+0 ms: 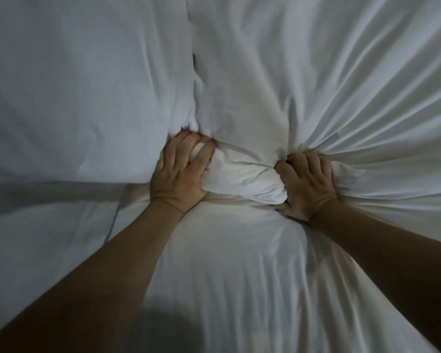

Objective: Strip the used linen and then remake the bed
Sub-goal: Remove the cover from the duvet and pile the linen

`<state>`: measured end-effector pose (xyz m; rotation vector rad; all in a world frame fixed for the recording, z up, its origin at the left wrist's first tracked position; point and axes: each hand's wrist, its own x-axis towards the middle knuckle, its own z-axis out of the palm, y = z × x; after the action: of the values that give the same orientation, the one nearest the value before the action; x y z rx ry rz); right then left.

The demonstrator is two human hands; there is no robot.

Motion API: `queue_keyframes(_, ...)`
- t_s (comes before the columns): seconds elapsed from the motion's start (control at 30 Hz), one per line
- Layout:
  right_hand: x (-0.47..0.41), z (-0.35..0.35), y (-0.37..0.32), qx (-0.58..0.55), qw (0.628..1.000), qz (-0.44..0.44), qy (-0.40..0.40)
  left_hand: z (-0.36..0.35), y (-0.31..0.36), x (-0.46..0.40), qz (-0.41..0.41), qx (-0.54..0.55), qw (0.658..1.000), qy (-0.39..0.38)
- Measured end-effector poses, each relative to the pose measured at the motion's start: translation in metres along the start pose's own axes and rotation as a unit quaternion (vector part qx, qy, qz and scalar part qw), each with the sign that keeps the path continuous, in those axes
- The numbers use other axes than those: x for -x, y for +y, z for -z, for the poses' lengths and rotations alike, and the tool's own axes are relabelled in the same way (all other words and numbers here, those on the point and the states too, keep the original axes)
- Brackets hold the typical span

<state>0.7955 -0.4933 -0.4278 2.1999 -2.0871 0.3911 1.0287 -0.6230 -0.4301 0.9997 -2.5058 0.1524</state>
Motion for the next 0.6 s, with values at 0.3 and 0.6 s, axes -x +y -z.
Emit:
queue_keyframes(0.3,-0.021,0.089,-0.035,0.029,0.97,-0.139,-0.196,0.117,0.028,-0.059,0.016,-0.129,0.938,-0.32)
queue_keyframes(0.6,0.027,0.417,-0.097,-0.111,0.928,-0.279,-0.22,0.449,0.119,-0.102,0.02,-0.043,0.925,-0.377)
